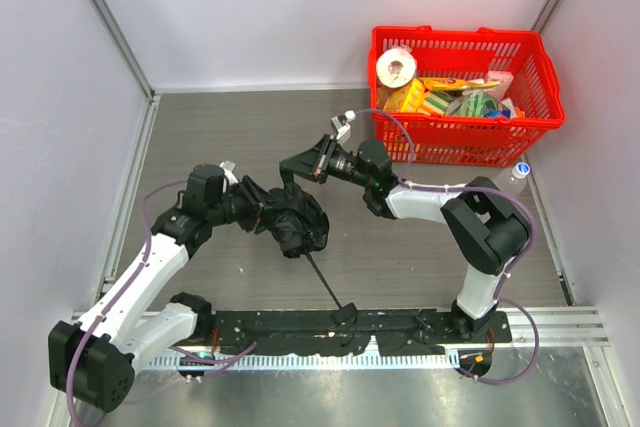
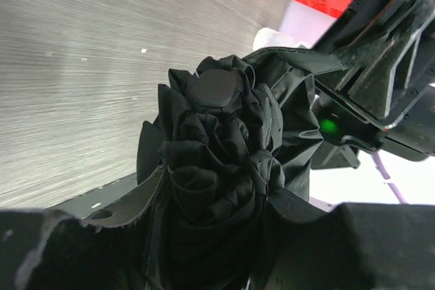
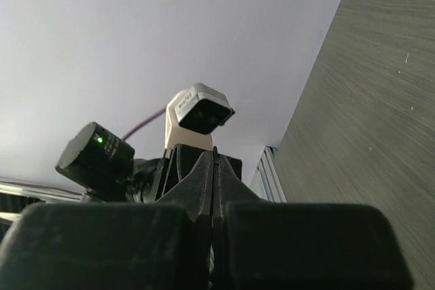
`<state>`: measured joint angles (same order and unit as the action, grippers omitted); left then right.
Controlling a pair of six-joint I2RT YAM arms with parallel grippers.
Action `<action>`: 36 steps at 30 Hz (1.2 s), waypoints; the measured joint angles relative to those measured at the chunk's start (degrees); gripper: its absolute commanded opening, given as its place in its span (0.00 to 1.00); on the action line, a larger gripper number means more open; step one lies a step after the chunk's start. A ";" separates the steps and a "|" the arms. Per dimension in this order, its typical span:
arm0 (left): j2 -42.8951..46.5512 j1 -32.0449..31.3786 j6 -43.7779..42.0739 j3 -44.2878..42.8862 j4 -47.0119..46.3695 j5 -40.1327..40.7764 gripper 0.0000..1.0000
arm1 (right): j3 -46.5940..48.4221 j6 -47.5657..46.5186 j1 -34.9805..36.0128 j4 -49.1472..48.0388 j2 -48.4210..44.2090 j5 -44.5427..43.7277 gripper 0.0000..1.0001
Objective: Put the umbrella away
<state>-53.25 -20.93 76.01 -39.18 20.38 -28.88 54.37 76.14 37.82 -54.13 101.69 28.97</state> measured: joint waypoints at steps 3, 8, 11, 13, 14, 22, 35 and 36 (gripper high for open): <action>-0.90 -0.02 -4.46 -2.34 5.62 2.84 0.00 | 0.04 -2.49 1.09 0.92 0.37 0.02 0.01; -0.63 -0.26 -8.66 -4.59 12.07 10.69 0.00 | -2.21 -9.66 1.49 3.34 -1.53 -3.76 0.01; -0.83 -0.66 -9.64 -4.94 13.84 15.08 0.00 | -4.22 -13.77 2.14 3.41 -2.73 -6.62 0.01; -2.14 -0.85 -10.21 -5.35 15.21 18.36 0.00 | -5.75 -17.59 3.58 3.74 -3.89 -8.92 0.01; -3.19 -1.03 -10.34 -5.55 15.69 20.13 0.00 | -6.23 -19.69 4.68 4.44 -4.61 -10.23 0.01; -18.36 -2.36 -8.96 -6.62 11.87 26.77 0.00 | -7.34 -35.19 10.12 10.49 -7.17 -18.78 0.01; -32.06 -3.06 -6.23 -6.34 1.81 26.45 0.00 | -8.41 -41.64 9.42 21.22 -10.45 -22.67 0.01; -32.41 -3.13 -6.16 -6.16 1.14 26.38 0.00 | -8.28 -42.42 9.42 22.95 -11.30 -23.12 0.01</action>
<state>-85.67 -24.05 69.84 -45.34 21.52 -2.50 46.09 33.71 47.24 -31.18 90.39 5.85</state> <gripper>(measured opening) 0.394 0.028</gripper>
